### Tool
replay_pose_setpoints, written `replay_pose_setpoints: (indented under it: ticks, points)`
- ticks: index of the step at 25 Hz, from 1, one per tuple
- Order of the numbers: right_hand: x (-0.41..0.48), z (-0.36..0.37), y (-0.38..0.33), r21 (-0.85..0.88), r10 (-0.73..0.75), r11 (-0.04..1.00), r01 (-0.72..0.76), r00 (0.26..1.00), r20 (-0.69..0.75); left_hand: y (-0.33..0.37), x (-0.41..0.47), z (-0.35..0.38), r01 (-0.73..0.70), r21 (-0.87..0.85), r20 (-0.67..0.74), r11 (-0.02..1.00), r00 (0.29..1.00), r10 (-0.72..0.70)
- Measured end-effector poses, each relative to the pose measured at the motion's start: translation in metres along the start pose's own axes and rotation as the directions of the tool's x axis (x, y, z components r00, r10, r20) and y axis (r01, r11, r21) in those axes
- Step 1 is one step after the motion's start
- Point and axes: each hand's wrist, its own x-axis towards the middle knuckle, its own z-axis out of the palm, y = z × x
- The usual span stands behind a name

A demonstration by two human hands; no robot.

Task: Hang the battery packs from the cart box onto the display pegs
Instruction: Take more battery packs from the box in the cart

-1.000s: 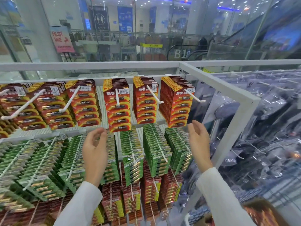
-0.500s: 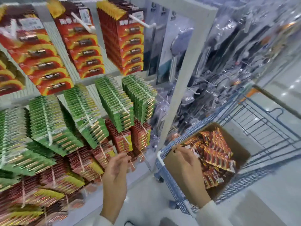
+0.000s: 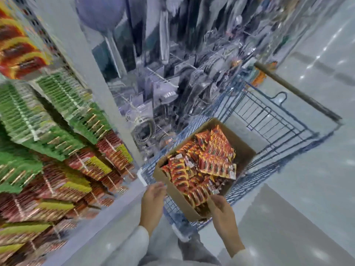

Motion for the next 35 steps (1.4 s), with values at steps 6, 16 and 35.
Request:
replay_pose_setpoints:
  ticks: [6, 16, 35]
  points:
    - [0.066, -0.064, 0.016, -0.087, 0.03, 0.996, -0.026, 0.998, 0.047, 0.001, 0.079, 0.086, 0.242, -0.039, -0.097, 0.97, 0.965, -0.244]
    - [0.12, -0.076, 0.021, 0.057, 0.238, 0.969, -0.238, 0.971, 0.005, -0.024, 0.172, 0.138, 0.456, 0.2, -0.268, 0.867, 0.877, -0.399]
    - [0.246, -0.019, 0.011, 0.49, 0.566, 0.59, -0.642, 0.761, 0.316, 0.009, 0.101, 0.082, 0.266, -0.05, -0.069, 0.963, 0.961, -0.269]
